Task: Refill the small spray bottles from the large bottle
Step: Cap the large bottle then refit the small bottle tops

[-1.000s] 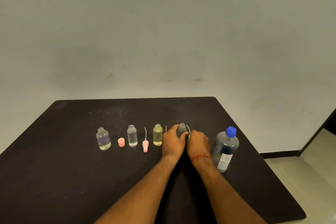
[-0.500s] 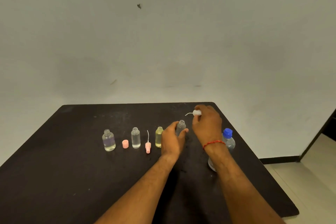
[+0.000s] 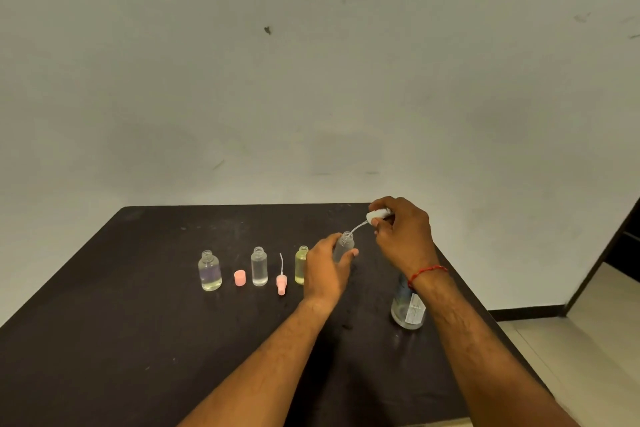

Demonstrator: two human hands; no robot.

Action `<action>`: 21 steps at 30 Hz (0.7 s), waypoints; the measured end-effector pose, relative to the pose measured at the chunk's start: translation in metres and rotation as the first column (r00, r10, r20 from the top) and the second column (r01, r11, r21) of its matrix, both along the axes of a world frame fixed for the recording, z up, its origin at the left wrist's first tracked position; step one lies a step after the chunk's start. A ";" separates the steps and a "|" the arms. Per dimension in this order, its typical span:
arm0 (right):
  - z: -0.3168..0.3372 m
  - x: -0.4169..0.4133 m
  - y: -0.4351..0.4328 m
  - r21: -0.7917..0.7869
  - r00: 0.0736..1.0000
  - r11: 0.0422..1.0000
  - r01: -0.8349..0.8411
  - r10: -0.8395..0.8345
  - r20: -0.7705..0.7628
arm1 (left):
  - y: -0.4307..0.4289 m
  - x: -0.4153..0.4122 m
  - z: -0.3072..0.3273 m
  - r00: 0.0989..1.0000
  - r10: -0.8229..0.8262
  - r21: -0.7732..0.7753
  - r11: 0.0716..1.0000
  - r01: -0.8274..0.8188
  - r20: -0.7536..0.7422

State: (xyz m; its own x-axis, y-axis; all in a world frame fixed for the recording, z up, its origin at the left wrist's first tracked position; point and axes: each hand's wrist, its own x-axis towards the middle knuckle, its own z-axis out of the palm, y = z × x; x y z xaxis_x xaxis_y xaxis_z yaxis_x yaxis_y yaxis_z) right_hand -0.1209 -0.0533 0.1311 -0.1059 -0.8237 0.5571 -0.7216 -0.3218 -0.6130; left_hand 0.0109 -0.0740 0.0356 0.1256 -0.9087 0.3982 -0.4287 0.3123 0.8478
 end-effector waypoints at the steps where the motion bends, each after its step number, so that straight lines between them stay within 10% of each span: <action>1: -0.001 0.002 0.000 0.020 0.999 1.000 0.001 0.000 -0.042 | 0.002 0.000 0.000 1.000 -0.006 -0.007 1.000 0.006 0.003; 21: -0.006 0.007 -0.027 0.406 0.872 0.895 -0.186 0.341 -0.351 | 0.018 0.000 0.002 0.996 -0.085 -0.023 0.996 0.084 -0.010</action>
